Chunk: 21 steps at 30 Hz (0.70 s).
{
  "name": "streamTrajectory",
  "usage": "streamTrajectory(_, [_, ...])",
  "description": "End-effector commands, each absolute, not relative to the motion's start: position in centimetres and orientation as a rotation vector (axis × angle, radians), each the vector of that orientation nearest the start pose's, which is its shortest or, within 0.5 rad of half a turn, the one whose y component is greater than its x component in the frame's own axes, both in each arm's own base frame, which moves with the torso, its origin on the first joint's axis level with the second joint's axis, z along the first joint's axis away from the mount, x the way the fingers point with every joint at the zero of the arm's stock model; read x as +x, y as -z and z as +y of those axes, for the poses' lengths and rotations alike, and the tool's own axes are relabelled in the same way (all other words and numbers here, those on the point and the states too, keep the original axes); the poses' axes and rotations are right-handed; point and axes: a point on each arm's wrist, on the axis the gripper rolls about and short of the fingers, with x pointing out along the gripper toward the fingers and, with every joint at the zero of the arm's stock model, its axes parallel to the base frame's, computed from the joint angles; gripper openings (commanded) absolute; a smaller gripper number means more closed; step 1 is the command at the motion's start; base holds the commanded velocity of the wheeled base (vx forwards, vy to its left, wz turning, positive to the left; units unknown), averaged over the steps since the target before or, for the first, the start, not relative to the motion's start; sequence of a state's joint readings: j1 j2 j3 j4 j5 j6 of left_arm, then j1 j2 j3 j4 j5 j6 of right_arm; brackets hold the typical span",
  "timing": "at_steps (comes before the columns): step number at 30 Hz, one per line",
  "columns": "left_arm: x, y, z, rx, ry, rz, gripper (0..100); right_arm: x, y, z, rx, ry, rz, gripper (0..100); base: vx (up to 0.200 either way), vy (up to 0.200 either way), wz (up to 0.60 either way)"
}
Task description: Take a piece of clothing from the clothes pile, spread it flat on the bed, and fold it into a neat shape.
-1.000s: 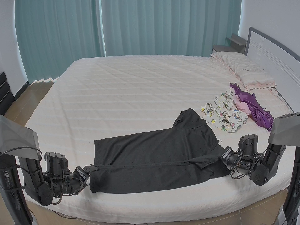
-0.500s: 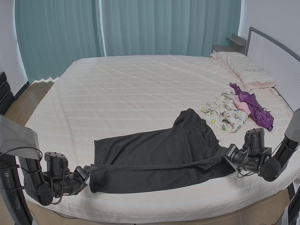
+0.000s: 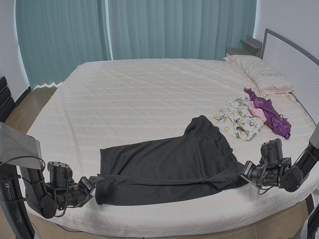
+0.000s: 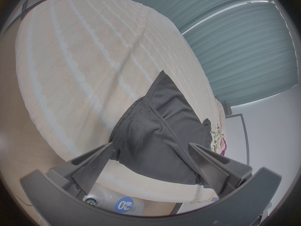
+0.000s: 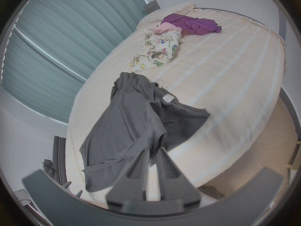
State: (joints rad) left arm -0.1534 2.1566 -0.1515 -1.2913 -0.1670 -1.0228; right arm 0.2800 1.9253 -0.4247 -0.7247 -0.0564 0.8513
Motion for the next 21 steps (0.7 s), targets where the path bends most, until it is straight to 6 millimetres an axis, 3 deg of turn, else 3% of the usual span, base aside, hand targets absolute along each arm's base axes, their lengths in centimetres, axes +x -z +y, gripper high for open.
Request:
streamTrajectory(1, [23.5, 0.8, -4.0, -0.974, -0.088, 0.81, 100, 24.9, -3.6, 7.0, 0.62, 0.15, 0.87, 100, 0.0, 0.0, 0.0])
streamTrajectory(6, [23.5, 0.8, -4.0, -0.974, -0.088, 0.81, 100, 24.7, -3.7, 6.5, 0.574, 0.153, 0.894, 100, 0.0, 0.0, 0.0])
streamTrajectory(12, [23.5, 0.7, -4.0, -0.974, -0.087, 0.808, 100, 25.7, -2.8, 6.1, 0.597, 0.177, 0.902, 100, 0.0, 0.0, 0.0])
streamTrajectory(19, [23.5, 0.8, -4.0, -0.975, -0.088, 0.81, 100, 28.9, -1.0, 5.3, 0.654, 0.123, 0.828, 100, 0.0, 0.0, 0.0])
streamTrajectory(21, [23.5, 0.7, -4.0, -0.975, -0.087, 0.808, 100, 30.9, 0.3, 4.6, 0.639, 0.067, 0.797, 100, 0.0, 0.0, 0.0])
